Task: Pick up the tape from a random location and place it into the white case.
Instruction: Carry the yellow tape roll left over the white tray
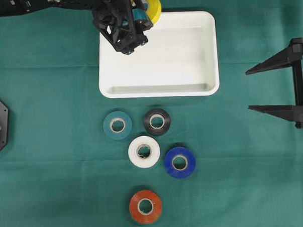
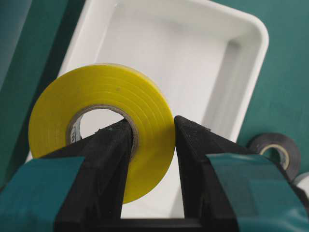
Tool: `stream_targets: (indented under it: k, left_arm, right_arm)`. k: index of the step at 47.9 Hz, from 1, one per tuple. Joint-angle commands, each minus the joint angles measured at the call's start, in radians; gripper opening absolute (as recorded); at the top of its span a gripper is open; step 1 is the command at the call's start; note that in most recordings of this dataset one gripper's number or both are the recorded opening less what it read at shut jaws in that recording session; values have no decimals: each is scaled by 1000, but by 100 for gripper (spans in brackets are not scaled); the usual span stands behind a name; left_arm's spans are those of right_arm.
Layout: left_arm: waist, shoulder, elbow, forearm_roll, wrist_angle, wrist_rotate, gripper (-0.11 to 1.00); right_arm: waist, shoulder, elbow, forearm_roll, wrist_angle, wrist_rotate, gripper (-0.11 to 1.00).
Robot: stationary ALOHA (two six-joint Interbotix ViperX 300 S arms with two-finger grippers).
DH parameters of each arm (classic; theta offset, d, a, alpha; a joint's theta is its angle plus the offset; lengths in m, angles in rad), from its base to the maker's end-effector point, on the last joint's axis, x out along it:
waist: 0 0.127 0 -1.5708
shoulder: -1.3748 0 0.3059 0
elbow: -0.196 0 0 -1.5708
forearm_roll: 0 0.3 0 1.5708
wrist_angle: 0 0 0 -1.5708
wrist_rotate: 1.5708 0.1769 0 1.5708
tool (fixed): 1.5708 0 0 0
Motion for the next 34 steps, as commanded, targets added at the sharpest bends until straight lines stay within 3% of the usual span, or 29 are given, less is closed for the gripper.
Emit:
stream_targets:
  k: [1, 34]
  left_arm:
    - [2, -23, -31, 0, -9, -2, 23]
    - [2, -9, -34, -2, -8, -3, 23]
  right_arm:
    - [-3, 3, -21, -2, -5, -2, 92]
    - [-5, 3, -21, -2, -5, -3, 92]
